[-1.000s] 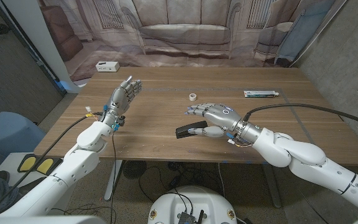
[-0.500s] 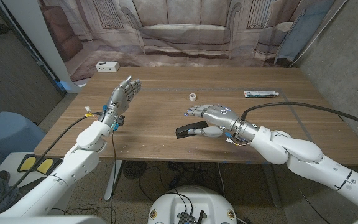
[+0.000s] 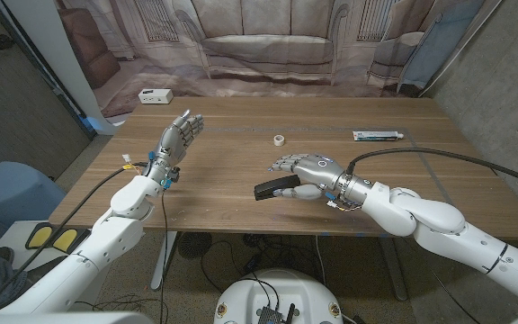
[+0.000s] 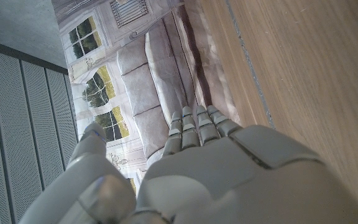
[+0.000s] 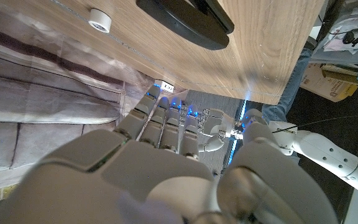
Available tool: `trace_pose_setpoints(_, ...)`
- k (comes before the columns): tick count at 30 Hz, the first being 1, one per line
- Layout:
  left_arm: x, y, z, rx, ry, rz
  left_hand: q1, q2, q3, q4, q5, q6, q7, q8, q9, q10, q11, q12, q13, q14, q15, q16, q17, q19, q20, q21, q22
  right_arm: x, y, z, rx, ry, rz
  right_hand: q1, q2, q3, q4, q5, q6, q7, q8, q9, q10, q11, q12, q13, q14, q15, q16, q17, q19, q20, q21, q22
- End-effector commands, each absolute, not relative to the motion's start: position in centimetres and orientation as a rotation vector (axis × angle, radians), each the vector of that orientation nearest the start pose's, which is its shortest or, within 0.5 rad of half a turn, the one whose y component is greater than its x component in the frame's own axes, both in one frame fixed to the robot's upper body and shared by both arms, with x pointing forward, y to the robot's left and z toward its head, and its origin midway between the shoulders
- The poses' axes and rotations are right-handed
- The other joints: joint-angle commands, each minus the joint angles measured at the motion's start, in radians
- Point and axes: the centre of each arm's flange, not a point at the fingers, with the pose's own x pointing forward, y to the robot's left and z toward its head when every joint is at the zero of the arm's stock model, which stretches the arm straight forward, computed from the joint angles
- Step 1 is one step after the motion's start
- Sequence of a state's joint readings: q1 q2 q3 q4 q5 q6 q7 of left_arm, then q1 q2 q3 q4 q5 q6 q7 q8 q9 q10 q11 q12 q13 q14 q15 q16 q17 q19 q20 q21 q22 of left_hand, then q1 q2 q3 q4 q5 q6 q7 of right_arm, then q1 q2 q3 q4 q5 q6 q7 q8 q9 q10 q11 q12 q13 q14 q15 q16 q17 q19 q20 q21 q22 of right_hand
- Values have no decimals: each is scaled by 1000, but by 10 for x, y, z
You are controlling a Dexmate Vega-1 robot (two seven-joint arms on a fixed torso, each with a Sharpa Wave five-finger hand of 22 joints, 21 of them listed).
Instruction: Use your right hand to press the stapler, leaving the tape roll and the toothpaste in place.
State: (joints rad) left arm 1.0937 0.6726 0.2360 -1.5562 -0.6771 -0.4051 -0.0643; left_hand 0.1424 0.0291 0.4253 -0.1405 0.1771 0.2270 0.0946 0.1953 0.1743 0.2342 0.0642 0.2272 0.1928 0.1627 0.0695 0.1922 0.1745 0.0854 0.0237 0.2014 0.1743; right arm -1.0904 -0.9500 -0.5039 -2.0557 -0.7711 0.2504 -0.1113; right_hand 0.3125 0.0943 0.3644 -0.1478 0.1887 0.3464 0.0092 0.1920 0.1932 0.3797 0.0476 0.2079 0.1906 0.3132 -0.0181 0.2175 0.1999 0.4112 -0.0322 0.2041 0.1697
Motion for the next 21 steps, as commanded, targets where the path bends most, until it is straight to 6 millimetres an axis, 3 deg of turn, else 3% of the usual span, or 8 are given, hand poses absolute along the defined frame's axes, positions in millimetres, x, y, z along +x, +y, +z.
trace_pose_setpoints(1, 575, 331, -37, 25, -720, -242, 13, 1, 8, 0, -2, 7, 2, -3, 6, 11, 0, 1, 5, 10, 2, 0, 4, 5, 0, 2, 5, 472, -149, -68, -1608, -1084, 379, 3, 18, 12, 1, -1, -4, 9, -1, 1, -1, 7, -1, 3, 20, -2, 5, 5, 16, 1, 5, 2)
trace_pose_setpoints(21, 571, 335, -34, 31, -726, -235, 17, 3, 10, -1, -2, 7, 1, -4, 6, 13, 1, -1, 5, 11, 1, -1, 4, 4, 0, 1, 5, 484, -148, -75, -1665, -1035, 391, 3, 10, 12, -1, -6, 3, 8, 3, 0, 4, 7, -2, 3, -4, 4, -7, 6, 4, -3, -4, 2)
